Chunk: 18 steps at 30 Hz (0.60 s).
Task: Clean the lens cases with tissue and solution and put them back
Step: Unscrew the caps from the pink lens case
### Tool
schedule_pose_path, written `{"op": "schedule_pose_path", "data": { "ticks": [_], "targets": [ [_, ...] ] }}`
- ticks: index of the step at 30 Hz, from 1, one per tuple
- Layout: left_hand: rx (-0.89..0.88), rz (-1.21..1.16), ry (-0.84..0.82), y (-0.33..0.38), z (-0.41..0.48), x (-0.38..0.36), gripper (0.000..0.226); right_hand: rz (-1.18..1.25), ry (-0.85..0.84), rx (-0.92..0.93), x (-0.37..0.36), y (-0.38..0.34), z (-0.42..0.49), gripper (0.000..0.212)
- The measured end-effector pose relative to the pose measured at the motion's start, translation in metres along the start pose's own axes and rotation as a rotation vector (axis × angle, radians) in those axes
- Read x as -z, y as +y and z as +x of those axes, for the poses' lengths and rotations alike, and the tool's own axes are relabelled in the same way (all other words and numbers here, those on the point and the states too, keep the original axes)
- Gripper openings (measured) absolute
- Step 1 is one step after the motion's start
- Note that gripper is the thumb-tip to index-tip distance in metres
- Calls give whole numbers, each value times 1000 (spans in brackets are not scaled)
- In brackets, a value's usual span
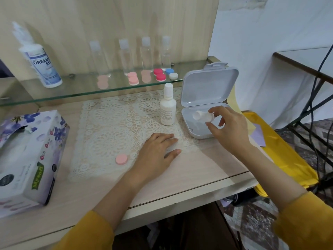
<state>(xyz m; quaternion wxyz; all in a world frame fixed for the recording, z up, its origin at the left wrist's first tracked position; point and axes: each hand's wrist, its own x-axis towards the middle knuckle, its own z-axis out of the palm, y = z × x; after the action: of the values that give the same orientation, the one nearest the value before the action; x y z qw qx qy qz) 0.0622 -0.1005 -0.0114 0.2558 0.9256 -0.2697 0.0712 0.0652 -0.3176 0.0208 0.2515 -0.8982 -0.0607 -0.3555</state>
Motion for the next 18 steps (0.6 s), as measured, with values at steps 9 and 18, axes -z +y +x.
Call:
{"op": "schedule_pose_path", "data": {
  "ticks": [9,18],
  "targets": [
    [81,-84,182,-20,-28,37,47,255,-217,-125,-14,-48,-6,18],
    [316,20,221,-66,-68,65,29,302,-584,-75,-46,-98,-20,19]
  ]
}}
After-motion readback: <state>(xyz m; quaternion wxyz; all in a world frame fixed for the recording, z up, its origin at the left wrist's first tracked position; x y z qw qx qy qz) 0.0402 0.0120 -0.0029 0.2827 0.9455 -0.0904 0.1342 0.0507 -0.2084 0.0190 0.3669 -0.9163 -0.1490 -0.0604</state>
